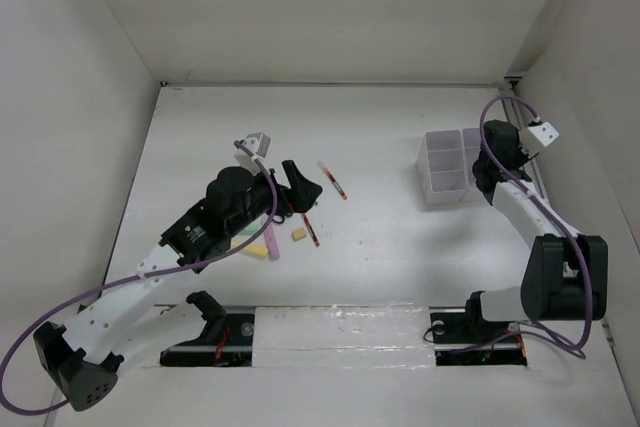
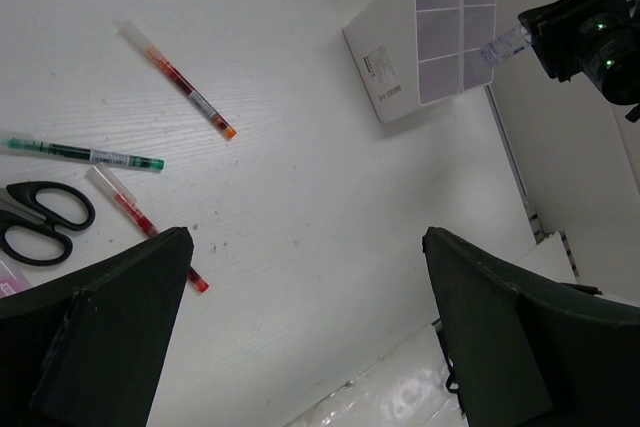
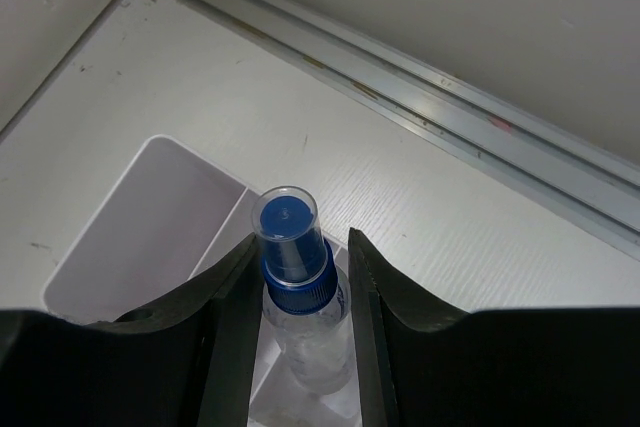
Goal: Sort the stationery into containers
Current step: Place the stationery in the storage box, then pick up the pen from the center of the board.
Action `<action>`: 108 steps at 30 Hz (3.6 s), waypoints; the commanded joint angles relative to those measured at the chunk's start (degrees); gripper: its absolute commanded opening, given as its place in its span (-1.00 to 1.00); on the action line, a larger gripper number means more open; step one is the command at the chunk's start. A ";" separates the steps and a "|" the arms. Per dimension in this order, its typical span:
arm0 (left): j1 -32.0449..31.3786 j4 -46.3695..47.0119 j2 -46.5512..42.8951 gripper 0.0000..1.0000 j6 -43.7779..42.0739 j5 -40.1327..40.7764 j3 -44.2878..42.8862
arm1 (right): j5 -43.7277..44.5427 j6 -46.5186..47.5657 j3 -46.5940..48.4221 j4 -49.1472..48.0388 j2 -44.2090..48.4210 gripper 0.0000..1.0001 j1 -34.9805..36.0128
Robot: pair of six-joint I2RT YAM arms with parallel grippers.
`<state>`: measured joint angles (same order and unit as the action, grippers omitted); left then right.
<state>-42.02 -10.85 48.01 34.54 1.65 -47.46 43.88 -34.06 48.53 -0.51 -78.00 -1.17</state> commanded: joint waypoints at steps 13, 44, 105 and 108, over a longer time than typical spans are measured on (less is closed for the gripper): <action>-0.17 3.29 -0.64 1.00 -1.32 -1.56 0.44 | 1.39 -4.17 -1.78 -2.12 -0.84 -0.78 -0.59; -0.17 -4.26 2.26 1.00 4.03 12.66 -2.36 | 7.46 -4.36 4.54 10.07 14.19 1.00 15.40; 25.50 -11.13 19.93 1.00 2.63 2.48 -11.69 | -33.95 26.77 61.07 39.54 -51.63 0.48 40.63; 25.50 -11.12 19.40 1.00 2.63 1.95 -11.69 | -33.42 26.77 61.59 40.68 -53.05 0.46 40.63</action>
<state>-16.45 -23.73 69.56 38.35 4.73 -59.70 8.45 -7.94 107.81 37.69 -129.84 38.87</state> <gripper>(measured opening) 0.997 0.732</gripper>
